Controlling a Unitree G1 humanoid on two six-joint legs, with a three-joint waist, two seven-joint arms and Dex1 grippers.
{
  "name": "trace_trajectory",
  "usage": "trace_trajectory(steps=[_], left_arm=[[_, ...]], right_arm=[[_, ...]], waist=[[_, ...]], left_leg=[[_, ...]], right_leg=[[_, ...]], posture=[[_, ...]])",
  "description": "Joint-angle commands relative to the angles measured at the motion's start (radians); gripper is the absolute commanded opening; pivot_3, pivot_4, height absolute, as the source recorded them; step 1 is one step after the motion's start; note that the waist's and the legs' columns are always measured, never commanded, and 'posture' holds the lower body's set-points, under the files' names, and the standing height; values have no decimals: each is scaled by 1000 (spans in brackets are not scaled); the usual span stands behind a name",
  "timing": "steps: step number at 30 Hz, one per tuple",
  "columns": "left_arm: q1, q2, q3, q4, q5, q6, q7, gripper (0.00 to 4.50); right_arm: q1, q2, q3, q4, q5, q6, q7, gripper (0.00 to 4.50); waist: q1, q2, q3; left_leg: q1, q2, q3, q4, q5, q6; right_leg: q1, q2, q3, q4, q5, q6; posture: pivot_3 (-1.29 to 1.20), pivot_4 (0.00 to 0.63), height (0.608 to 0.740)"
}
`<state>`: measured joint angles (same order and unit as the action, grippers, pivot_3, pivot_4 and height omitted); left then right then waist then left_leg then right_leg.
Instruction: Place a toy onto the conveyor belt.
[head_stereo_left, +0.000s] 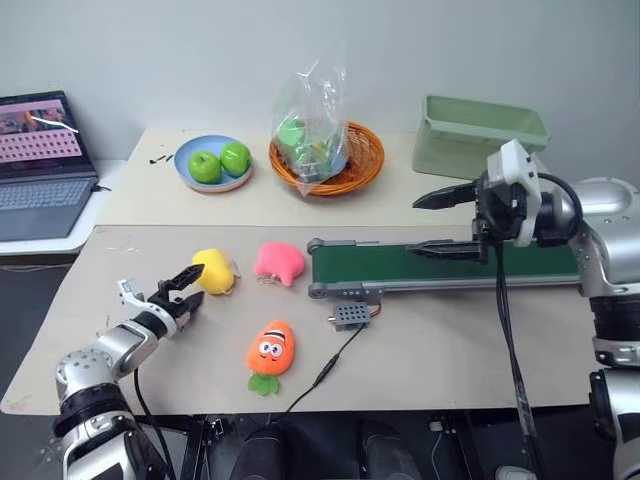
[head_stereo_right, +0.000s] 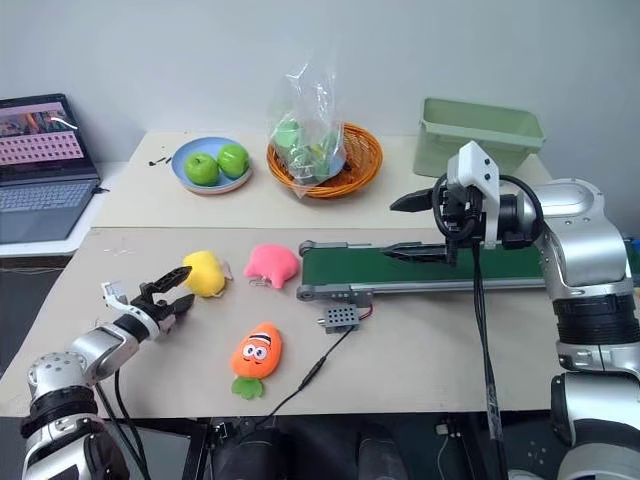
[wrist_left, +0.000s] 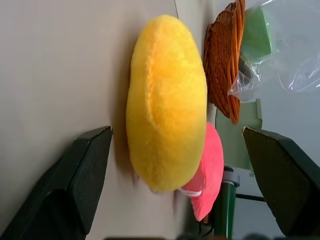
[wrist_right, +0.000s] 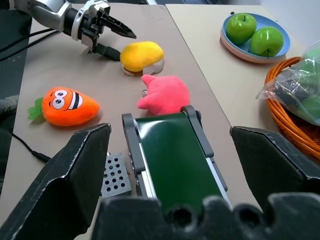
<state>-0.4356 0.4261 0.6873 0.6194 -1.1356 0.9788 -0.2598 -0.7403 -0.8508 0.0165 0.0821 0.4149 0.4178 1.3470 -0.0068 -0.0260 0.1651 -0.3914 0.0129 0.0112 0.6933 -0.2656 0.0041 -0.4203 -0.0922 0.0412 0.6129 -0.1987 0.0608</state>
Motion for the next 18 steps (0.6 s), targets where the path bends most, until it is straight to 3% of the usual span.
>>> trace_trajectory(steps=[1,3,13,18], left_arm=[[-29,-2,-7,77,47,-33,-33,4211],[-45,-5,-5,105,63,-44,-47,3809],[-59,-44,13,155,122,-149,-82,253],[-64,-68,26,-27,102,-201,-82,253]], right_arm=[[4,-32,-53,-44,19,16,-15,4500],[8,-37,-56,-55,24,24,-19,4500],[-14,-38,-48,-37,9,22,-17,4500],[-38,-35,-38,-19,1,16,-9,4500]], waist=[[-1,0,0],[-3,0,0],[-2,3,-2],[-5,4,-2]], left_leg=[[0,0,0,0,0,0],[0,0,0,0,0,0],[1,0,0,0,0,0],[2,0,0,0,0,0]], right_leg=[[0,0,0,0,0,0],[0,0,0,0,0,0],[0,0,0,0,0,0],[1,0,0,1,0,0]], posture=[[0,150,740],[0,150,740],[0,150,740],[0,150,740]])
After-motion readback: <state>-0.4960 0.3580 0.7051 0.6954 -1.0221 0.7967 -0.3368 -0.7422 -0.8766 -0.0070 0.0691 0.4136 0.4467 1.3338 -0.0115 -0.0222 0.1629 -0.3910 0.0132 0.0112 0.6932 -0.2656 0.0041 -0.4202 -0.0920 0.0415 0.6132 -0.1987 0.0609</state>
